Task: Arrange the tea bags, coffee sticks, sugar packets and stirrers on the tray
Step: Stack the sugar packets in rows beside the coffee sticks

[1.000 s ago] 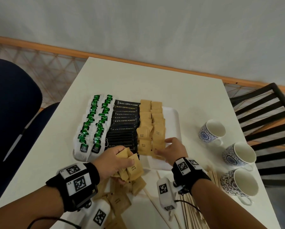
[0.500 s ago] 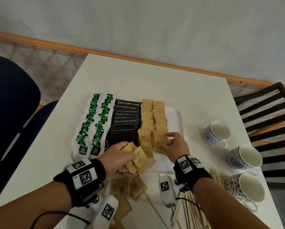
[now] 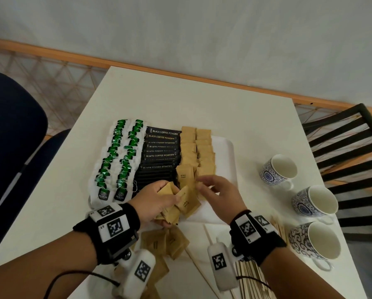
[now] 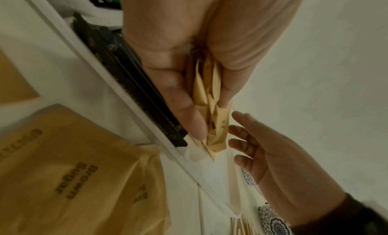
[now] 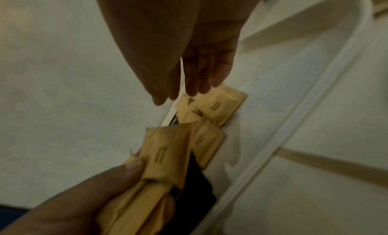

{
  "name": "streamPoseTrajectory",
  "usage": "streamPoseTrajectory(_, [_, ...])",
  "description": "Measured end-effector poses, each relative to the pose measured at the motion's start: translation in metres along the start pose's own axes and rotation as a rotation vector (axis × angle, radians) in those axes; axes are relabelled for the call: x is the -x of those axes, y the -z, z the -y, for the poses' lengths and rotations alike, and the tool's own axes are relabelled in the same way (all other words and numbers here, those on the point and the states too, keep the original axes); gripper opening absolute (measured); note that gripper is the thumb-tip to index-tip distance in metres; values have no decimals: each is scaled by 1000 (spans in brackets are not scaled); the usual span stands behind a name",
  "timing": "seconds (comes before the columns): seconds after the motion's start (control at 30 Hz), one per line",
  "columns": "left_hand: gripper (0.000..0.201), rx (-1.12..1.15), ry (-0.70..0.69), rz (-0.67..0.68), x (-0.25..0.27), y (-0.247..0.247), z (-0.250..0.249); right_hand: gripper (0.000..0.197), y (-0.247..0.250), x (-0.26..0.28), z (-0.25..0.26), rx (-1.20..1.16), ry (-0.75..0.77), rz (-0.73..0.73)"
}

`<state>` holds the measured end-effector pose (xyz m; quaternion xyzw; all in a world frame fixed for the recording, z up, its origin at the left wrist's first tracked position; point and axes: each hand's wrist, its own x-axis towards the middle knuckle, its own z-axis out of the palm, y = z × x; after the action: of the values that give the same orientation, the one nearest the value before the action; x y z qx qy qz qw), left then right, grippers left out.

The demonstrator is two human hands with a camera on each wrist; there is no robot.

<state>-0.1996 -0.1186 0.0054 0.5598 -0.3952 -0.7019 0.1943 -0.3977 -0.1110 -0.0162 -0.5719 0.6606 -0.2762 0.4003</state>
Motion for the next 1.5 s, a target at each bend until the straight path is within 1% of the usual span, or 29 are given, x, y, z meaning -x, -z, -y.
streamPoseTrajectory(0.07, [11, 12, -15, -6, 0, -2, 0, 10, -3, 4, 8, 68, 8, 216])
streamPoseTrajectory(0.1, [12, 30, -23, -13, 0, -2, 0, 7, -4, 5, 10, 78, 1, 269])
streamPoseTrajectory(0.13, [13, 55, -27, -19, 0, -2, 0, 9, -4, 4, 10, 67, -5, 272])
streamPoseTrajectory(0.17, [15, 78, -25, -23, 0, -2, 0, 8, -3, 3, 10, 28, -23, 245])
streamPoseTrajectory(0.27, [24, 86, 4, -11, 1, 2, 1, 3, 2, 1, 11, -185, -129, 179])
streamPoseTrajectory(0.33, [26, 66, 19, 6, 2, 4, 2, 11, 3, 3, 13, -253, -157, 186])
streamPoseTrajectory(0.43, [25, 74, 39, 16, 3, 5, 5, 23, 0, 6, 12, -280, -125, 190])
streamPoseTrajectory(0.5, [23, 88, 56, 23, 3, 6, 5, 22, -1, 8, 12, -279, -83, 192])
streamPoseTrajectory(0.53, [23, 93, 66, 26, 3, 7, 6, 25, -1, 9, 12, -274, -58, 211])
streamPoseTrajectory(0.6, [25, 106, 83, 30, 3, 8, 6, 47, -3, 10, 10, -251, -36, 260])
streamPoseTrajectory(0.63, [26, 109, 88, 30, 3, 8, 6, 52, -4, 11, 9, -257, -36, 284])
streamPoseTrajectory(0.67, [27, 110, 92, 28, 2, 8, 6, 53, -4, 11, 7, -270, -27, 300])
streamPoseTrajectory(0.7, [26, 112, 96, 24, 2, 9, 6, 50, -5, 12, 6, -277, -14, 304])
streamPoseTrajectory(0.83, [20, 147, 128, 22, 0, 11, 6, 22, -2, 11, 3, -197, 53, 228])
streamPoseTrajectory(0.93, [21, 142, 165, 53, 0, 12, 7, 21, 1, 9, 4, 14, 200, 176])
streamPoseTrajectory(1.0, [21, 134, 173, 84, 1, 14, 8, 18, 1, 7, 3, 92, 249, 137])
streamPoseTrajectory(1.03, [21, 132, 171, 86, 1, 16, 8, 14, 2, 6, 2, 93, 226, 109])
streamPoseTrajectory(1.1, [21, 131, 168, 56, 0, 19, 8, 8, 3, 3, -1, 41, 68, 92])
streamPoseTrajectory(1.17, [20, 136, 161, 17, 0, 23, 5, 2, 0, 0, -5, 7, -114, 155])
streamPoseTrajectory(1.23, [19, 151, 146, -2, -1, 27, 1, 3, -6, 0, -11, 38, -204, 175])
streamPoseTrajectory(1.3, [19, 156, 134, -19, -2, 30, -2, 9, -13, -1, -14, 109, -224, 147])
streamPoseTrajectory(1.33, [19, 154, 132, -28, -2, 32, -3, 15, -16, -1, -15, 145, -221, 138])
streamPoseTrajectory(1.43, [17, 154, 137, -42, -1, 35, -4, 34, -20, -2, -11, 205, -207, 151])
streamPoseTrajectory(1.5, [18, 154, 138, -50, -1, 36, -4, 39, -22, -3, -7, 220, -193, 154])
